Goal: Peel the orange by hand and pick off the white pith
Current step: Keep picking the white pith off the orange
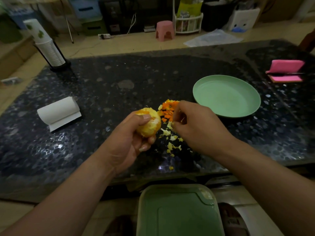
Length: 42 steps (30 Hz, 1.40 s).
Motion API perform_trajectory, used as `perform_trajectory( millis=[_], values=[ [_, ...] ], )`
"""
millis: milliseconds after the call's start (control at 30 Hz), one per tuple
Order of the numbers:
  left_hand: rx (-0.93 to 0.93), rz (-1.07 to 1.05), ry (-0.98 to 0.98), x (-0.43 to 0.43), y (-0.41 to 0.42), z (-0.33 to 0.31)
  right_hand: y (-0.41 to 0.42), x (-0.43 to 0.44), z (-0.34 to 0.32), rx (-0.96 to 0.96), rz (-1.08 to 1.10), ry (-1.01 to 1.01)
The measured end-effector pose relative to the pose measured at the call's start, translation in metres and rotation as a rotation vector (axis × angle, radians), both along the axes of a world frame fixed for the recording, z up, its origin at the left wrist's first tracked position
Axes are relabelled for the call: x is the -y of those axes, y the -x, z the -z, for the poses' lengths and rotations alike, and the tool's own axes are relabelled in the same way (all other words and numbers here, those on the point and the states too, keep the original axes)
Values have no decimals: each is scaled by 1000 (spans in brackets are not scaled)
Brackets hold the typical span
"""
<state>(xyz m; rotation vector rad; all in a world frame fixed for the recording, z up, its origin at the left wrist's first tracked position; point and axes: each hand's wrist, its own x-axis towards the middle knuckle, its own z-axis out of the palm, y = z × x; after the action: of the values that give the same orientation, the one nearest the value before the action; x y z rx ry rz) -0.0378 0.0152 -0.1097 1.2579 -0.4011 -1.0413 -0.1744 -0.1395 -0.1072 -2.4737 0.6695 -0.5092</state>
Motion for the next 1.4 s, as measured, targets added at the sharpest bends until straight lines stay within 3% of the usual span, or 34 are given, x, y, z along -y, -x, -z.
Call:
perform_trajectory(
  millis=[433, 600, 700, 867, 1067, 1167, 1333, 1400],
  values=[
    [40, 52, -69, 2, 0, 3, 3, -4, -11, 61, -93, -139],
    [205, 95, -96, 0, 1, -1, 4, -4, -11, 51, -127, -109],
    [291, 115, -112, -2, 1, -4, 7, -5, -15, 35, -176, -4],
    [355, 123, -148, -3, 3, -9, 7, -14, -22, -18, -232, 349],
    [380, 165, -170, -3, 2, -8, 6, -21, -26, 28, -243, 344],
    [329, 195, -163, -3, 2, -8, 10, -14, -21, 9, -225, 285],
    [15, 238, -98, -6, -5, -11, 17, -7, -21, 5, -252, 67],
    [-15, 247, -70, -8, -9, -11, 16, -5, -20, 1, -237, 47]
  ],
)
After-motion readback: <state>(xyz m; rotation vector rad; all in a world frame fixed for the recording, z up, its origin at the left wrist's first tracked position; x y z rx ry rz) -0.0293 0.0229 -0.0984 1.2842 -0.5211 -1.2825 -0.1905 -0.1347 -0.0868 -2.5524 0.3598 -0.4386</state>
